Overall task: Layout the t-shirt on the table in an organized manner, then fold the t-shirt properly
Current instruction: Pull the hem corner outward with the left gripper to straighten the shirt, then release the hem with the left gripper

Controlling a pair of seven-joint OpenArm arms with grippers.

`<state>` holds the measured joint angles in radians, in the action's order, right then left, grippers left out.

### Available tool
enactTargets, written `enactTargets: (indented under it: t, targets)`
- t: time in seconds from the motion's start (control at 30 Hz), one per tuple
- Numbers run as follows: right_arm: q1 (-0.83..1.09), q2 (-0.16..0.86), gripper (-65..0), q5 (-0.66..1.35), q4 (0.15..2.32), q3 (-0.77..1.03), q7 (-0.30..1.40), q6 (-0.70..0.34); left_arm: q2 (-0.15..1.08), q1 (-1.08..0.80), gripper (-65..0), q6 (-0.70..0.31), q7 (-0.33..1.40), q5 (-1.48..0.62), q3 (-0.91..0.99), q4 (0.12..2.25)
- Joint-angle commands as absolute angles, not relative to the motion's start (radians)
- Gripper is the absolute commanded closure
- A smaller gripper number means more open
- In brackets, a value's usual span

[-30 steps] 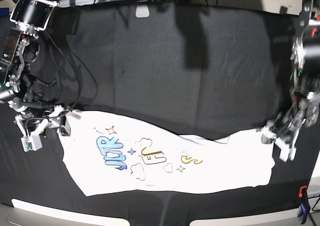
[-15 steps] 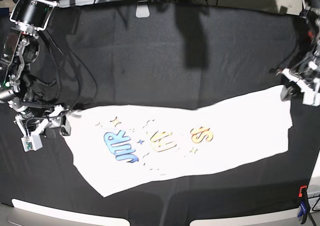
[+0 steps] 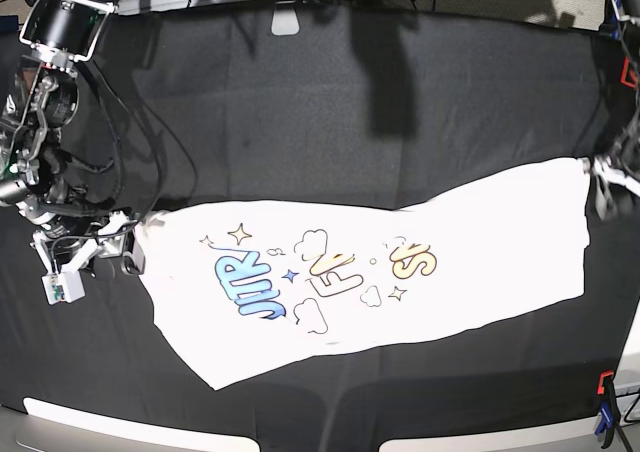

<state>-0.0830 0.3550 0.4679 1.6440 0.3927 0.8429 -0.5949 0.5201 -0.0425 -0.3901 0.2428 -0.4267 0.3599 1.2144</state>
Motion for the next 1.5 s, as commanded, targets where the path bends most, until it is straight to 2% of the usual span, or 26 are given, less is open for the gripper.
enactTargets:
  t: [0.0, 0.17, 0.3, 0.63, 0.77, 0.93, 1.0, 1.1, 1.13, 1.47]
  targets:
    - [-0.102, 0.371, -29.4, 0.482, 1.661, 0.397, 0.821, -0.596, 0.533, -0.009, -21.6, -0.384, 0.217, -0.439, 0.365, 1.220]
    - [-0.102, 0.371, -29.4, 0.479, 1.661, 0.397, 0.837, -0.596, 0.483, 0.122, -21.6, -0.404, 0.270, -0.437, 0.365, 1.078]
    - [-0.102, 0.371, -29.4, 0.479, 1.661, 0.397, 0.839, -0.596, 0.471, 0.184, -21.6, -0.513, 0.274, -0.439, 0.365, 0.983]
    - [-0.102, 0.371, -29.4, 0.479, 1.661, 0.397, 0.839, -0.596, 0.471, 0.185, -21.5, -0.515, 0.322, -0.419, 0.365, 0.981]
    - [-0.102, 0.371, -29.4, 0.479, 1.661, 0.397, 0.840, -0.596, 0.471, 0.186, -21.5, -0.427, 0.313, -0.381, 0.365, 0.981]
    - [-0.102, 0.371, -29.4, 0.480, 1.661, 0.397, 0.839, -0.596, 0.471, 0.186, -21.5, -0.439, 0.314, -0.369, 0.365, 0.981]
    - [-0.102, 0.371, -29.4, 0.480, 1.661, 0.397, 0.839, -0.596, 0.471, 0.186, -17.0, -0.501, 0.314, -0.370, 0.365, 0.981]
    - [-0.102, 0.371, -29.4, 0.479, 1.661, 0.397, 0.835, -0.596, 0.471, 0.186, -2.2, -0.592, 0.313, -0.383, 0.365, 0.981]
    - [-0.102, 0.371, -29.4, 0.479, 1.661, 0.397, 0.835, -0.596, 0.472, 0.186, 0.0, -0.606, 0.313, -0.408, 0.365, 0.981]
    - [-0.102, 0.371, -29.5, 0.480, 1.661, 0.397, 0.877, -0.596, 0.522, 0.183, 0.0, -0.609, 0.347, -0.617, 0.368, 0.982]
